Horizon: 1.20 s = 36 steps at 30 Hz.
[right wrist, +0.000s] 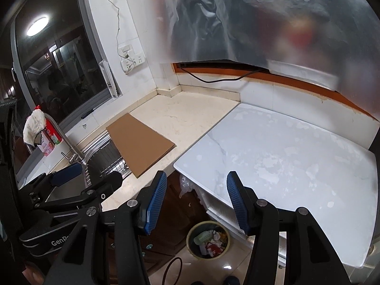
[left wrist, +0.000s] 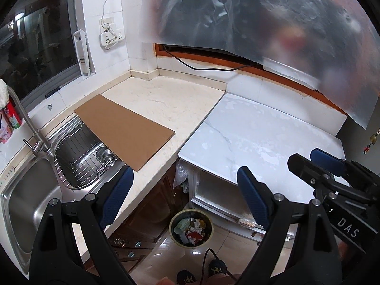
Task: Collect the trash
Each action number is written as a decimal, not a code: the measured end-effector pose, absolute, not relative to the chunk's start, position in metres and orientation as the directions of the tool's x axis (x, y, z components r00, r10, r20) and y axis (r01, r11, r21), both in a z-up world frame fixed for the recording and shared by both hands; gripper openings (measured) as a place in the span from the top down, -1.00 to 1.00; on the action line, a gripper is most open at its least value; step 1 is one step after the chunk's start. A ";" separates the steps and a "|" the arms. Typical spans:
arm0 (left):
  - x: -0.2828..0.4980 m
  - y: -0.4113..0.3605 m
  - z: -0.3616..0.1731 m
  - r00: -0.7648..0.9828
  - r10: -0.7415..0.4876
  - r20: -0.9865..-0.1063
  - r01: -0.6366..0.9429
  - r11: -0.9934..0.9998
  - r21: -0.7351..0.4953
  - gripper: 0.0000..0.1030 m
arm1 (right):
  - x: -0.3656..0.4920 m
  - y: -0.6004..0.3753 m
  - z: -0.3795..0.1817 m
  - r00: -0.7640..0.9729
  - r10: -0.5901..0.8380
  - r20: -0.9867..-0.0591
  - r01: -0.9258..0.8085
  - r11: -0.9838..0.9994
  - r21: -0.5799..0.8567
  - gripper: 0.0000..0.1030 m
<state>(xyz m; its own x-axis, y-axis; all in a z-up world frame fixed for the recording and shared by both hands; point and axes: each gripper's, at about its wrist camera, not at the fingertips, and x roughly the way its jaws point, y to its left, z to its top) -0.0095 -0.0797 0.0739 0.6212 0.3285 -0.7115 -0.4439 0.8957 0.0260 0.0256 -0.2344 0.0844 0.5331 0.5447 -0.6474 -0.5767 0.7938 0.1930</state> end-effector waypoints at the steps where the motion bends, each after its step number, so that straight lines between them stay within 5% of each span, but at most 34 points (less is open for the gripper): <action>1: -0.009 -0.080 0.074 0.622 0.331 -0.709 -0.446 0.895 0.027 -0.68 | 0.026 -0.234 0.085 0.536 0.544 -0.646 -0.577 0.794 0.190 -0.04; 36: 0.004 -0.075 0.074 0.617 0.338 -0.711 -0.458 0.889 0.025 -0.59 | 0.034 -0.226 0.091 0.552 0.534 -0.640 -0.583 0.796 0.161 -0.04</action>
<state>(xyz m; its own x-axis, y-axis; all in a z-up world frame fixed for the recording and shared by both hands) 0.0042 -0.0753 0.0736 0.6168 0.3381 -0.7108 -0.4578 0.8887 0.0254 0.0345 -0.2256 0.0911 0.5524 0.5341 -0.6400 -0.5830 0.7963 0.1614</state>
